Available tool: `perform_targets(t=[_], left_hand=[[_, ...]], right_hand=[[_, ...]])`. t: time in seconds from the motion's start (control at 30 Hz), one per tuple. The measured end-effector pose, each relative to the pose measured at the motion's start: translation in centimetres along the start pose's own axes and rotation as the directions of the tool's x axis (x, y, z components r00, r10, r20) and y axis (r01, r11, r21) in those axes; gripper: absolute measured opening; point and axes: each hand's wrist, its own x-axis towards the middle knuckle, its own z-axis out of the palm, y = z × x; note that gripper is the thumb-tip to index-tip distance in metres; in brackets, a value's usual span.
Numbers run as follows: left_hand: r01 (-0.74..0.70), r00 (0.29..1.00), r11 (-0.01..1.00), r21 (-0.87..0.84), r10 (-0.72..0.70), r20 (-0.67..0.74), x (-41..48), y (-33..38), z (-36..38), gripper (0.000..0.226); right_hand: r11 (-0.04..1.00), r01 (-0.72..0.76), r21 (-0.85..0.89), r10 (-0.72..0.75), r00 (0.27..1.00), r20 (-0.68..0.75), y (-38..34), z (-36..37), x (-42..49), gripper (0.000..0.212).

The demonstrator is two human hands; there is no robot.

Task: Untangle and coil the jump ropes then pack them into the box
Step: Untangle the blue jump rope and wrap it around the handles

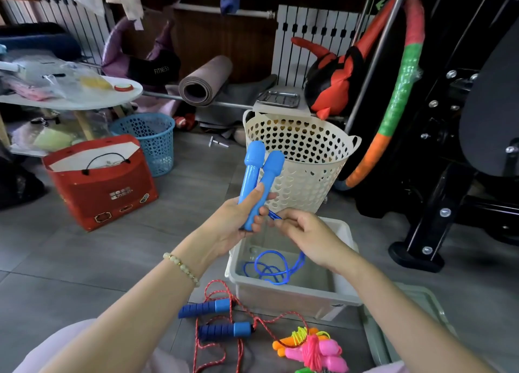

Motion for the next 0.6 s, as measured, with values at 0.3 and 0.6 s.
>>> perform_targets(t=[0.3, 0.6], left_hand=[[-0.042, 0.982, 0.973, 0.226, 0.081, -0.169, 0.7, 0.3, -1.3, 0.038], [0.081, 0.994, 0.913, 0.399, -0.042, -0.105, 0.6, 0.7, -2.7, 0.041]], right_hand=[[0.959, 0.008, -0.283, -0.025, 0.998, -0.053, -1.0, -1.2, -0.9, 0.006], [0.41, 0.174, -0.895, -0.541, 0.836, -0.085, -0.4, -2.2, -0.6, 0.038]])
